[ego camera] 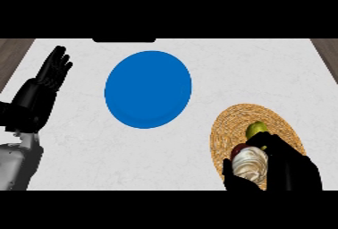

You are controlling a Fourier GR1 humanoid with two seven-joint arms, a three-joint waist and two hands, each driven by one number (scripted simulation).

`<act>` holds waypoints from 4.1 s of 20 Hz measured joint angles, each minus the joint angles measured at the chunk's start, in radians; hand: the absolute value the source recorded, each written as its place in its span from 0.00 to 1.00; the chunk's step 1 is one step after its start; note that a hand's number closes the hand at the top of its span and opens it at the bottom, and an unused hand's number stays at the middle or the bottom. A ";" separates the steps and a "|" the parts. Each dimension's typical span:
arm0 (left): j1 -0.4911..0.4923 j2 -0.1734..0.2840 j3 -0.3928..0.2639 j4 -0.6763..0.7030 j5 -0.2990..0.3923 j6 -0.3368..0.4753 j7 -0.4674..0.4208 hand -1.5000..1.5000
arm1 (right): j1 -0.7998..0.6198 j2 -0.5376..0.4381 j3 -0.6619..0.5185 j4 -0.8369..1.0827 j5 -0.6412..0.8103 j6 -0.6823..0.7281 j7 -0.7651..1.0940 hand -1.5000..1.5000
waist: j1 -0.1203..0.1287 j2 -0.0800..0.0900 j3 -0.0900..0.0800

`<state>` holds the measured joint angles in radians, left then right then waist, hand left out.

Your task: Pick the cupcake from the placemat and place it in the plate

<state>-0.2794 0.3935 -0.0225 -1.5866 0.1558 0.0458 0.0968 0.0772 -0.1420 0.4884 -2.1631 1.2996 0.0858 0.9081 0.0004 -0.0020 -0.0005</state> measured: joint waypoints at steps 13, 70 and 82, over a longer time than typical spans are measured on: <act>-0.010 -0.025 0.019 0.010 -0.022 -0.027 -0.010 0.50 | -0.543 0.133 0.062 0.305 -0.148 -0.064 0.111 1.00 | 0.016 0.004 0.000; 0.001 -0.073 0.058 0.010 -0.072 -0.068 -0.007 0.50 | -0.930 0.104 -0.160 1.292 -1.249 -1.044 -0.721 0.00 | 0.009 0.002 0.001; 0.025 -0.075 0.103 -0.012 -0.071 -0.098 0.001 0.50 | -0.519 -0.090 -0.124 0.804 -1.185 -0.904 -0.672 0.00 | -0.010 -0.001 0.000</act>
<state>-0.2548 0.3181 0.0803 -1.5986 0.0844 -0.0524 0.0975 -0.4416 -0.2325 0.3647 -1.3587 0.1145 -0.8183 0.2357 -0.0093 -0.0034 -0.0002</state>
